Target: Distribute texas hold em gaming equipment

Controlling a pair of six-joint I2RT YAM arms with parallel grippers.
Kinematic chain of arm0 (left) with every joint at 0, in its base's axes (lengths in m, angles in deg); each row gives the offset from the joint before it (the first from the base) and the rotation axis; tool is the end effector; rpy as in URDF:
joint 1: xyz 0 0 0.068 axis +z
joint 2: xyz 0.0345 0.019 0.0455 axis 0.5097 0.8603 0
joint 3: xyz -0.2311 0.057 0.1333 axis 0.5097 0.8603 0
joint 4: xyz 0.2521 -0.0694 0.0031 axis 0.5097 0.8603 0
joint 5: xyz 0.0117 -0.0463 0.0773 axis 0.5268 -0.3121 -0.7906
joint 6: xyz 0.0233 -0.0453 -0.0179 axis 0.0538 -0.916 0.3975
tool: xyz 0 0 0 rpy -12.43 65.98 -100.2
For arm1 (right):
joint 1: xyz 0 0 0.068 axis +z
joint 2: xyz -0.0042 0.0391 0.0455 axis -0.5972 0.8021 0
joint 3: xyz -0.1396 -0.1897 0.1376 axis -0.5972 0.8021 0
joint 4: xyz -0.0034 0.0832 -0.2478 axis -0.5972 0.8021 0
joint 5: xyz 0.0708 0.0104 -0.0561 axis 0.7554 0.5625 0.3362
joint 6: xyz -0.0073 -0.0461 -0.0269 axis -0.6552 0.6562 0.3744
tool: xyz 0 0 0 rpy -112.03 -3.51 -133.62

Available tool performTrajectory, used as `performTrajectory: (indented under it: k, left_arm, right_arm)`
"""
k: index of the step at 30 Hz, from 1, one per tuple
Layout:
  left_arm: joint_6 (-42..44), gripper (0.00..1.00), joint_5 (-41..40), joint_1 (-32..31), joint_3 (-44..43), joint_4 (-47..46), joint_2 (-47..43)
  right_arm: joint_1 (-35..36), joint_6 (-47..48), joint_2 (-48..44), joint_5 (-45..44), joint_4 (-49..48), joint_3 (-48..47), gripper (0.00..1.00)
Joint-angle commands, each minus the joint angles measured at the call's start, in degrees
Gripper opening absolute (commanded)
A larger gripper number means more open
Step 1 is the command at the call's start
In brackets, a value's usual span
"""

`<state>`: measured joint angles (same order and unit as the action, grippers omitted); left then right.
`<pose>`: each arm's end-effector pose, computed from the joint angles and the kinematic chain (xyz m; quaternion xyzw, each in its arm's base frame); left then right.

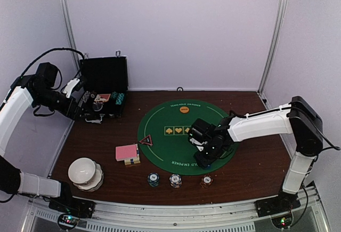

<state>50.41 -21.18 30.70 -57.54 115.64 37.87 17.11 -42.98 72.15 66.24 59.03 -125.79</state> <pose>0.2139 -0.0166 0.3569 0.1832 0.9168 -0.2001 0.2931 0.1990 0.2711 0.1548 -0.3050 0.9442 0.0703 0.1023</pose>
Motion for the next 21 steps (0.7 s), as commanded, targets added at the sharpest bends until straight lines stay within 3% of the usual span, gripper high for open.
performTrajectory:
  k: [1, 6, 14, 21]
  left_arm:
    - [-0.1, 0.98, 0.9, 0.5, -1.7, 0.4, -0.1]
    - [0.0, 0.98, 0.9, 0.5, -1.8, 0.4, -0.1]
    - [0.0, 0.98, 1.0, 0.5, -2.0, 0.8, -0.1]
    - [0.5, 0.98, 1.1, 0.5, -2.3, 1.3, 0.0]
  right_arm:
    - [-2.1, 0.8, -2.6, -3.6, 2.1, 1.6, 0.5]
    - [-2.7, 1.5, -3.5, -3.8, 2.7, 1.8, 0.52]
    - [-2.1, 0.4, -9.7, -2.3, 7.2, -1.4, 0.73]
    - [4.4, -3.6, -17.1, 4.6, 9.0, 3.2, 0.86]
